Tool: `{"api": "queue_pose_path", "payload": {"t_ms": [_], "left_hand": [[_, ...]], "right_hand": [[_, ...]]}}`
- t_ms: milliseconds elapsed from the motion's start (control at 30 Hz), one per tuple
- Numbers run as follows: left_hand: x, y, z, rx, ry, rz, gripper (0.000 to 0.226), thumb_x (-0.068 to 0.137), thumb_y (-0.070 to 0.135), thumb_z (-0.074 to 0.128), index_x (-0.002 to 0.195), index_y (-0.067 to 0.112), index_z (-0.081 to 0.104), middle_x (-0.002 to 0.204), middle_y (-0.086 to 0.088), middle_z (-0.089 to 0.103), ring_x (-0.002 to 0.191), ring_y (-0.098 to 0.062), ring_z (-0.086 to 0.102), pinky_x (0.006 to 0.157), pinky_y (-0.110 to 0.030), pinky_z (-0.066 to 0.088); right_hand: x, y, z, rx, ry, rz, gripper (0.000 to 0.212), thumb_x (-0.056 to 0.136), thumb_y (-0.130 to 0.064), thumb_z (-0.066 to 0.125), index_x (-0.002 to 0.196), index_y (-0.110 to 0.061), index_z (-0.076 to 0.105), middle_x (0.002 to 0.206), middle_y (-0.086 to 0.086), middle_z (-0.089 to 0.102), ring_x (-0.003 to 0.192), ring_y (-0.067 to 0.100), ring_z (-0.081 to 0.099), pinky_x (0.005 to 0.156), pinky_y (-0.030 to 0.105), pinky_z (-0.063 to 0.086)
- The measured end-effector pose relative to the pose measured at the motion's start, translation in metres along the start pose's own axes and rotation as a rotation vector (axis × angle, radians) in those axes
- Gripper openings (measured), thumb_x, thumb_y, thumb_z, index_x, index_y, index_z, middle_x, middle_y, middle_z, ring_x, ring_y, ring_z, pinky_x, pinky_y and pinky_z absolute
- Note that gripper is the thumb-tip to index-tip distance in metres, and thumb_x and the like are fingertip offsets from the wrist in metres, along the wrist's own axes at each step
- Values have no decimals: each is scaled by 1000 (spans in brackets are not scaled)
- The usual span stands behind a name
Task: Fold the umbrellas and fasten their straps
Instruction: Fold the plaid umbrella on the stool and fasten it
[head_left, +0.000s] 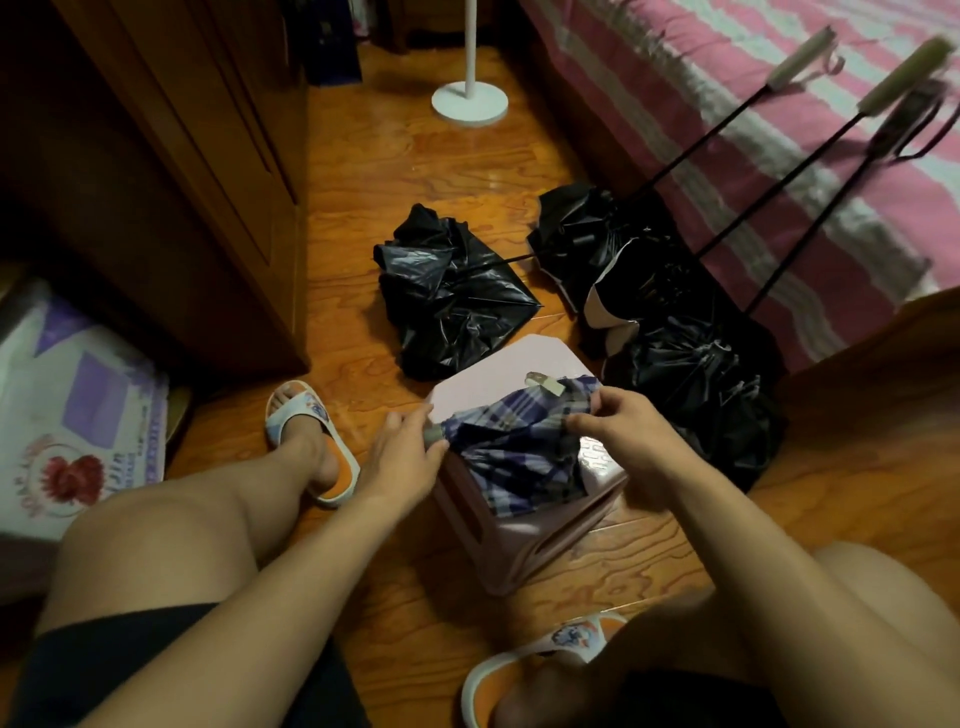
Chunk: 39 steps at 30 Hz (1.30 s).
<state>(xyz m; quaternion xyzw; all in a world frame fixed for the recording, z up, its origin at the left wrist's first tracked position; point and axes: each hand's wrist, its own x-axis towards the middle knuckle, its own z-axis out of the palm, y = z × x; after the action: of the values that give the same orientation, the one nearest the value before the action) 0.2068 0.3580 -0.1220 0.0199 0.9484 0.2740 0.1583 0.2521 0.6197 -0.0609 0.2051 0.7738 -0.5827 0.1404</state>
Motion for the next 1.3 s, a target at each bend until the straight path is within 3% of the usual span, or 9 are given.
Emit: {"api": "queue_pose_path", "payload": {"t_ms": [100,200,367,467,600,700,833,1067,1300], "left_hand": [[-20,21,-1,-69,157,19,23,97,21,60,120,23,59,118,-5,56,107,-27,56,87,-40,50],[-29,41,1,-383,33,-83,8,99,18,57,103,24,61,100,-5,64,78,-20,60,62,-30,45],[-16,48,10,-498,-111,-111,30,103,19,55,132,21,63,140,-2,54,109,-18,58,79,-23,44],[-6,46,13,-529,-116,-83,41,101,13,56,141,23,57,152,-4,41,126,-20,54,94,-23,45],[-1,48,9,-693,-92,-46,38,99,-3,54,129,20,54,140,-7,54,126,-14,55,84,-12,47],[1,47,8,-630,-44,-22,40,98,9,62,129,29,47,137,-1,54,120,-12,54,90,-23,43],[3,50,14,-564,-18,-3,44,92,20,72,122,38,45,131,1,58,112,-9,58,99,-33,50],[2,61,26,-561,146,-96,42,82,28,77,97,54,48,99,13,68,94,-12,67,87,-45,57],[-24,52,19,-684,188,29,24,96,14,68,114,26,59,92,0,69,86,-4,65,72,-16,44]], "right_hand": [[-2,1,5,80,36,-9,38,80,-32,81,109,-17,61,104,10,75,98,27,73,92,54,57],[-4,0,5,149,3,-73,53,98,-10,66,138,-36,43,99,3,78,96,13,75,81,30,58],[-8,-2,3,-25,-3,-222,38,99,-6,62,129,-30,62,114,0,74,105,12,71,86,28,59],[-7,-3,4,-57,-6,-244,49,95,2,61,130,-33,62,125,-4,69,115,12,66,93,32,59],[-1,-1,2,88,2,-192,68,92,13,56,145,-31,54,115,10,71,102,17,70,84,33,59],[2,-3,-2,231,34,-160,68,88,17,52,140,-26,58,96,23,68,93,20,69,84,32,54],[7,-7,0,346,43,-113,59,86,19,48,127,-21,64,74,1,68,87,20,70,90,38,56],[7,-14,3,328,73,-166,29,94,1,62,115,-16,72,89,4,69,87,17,71,78,32,59],[13,-15,3,323,255,-147,14,97,-5,65,105,-13,72,92,8,71,68,6,70,53,16,52]]}}
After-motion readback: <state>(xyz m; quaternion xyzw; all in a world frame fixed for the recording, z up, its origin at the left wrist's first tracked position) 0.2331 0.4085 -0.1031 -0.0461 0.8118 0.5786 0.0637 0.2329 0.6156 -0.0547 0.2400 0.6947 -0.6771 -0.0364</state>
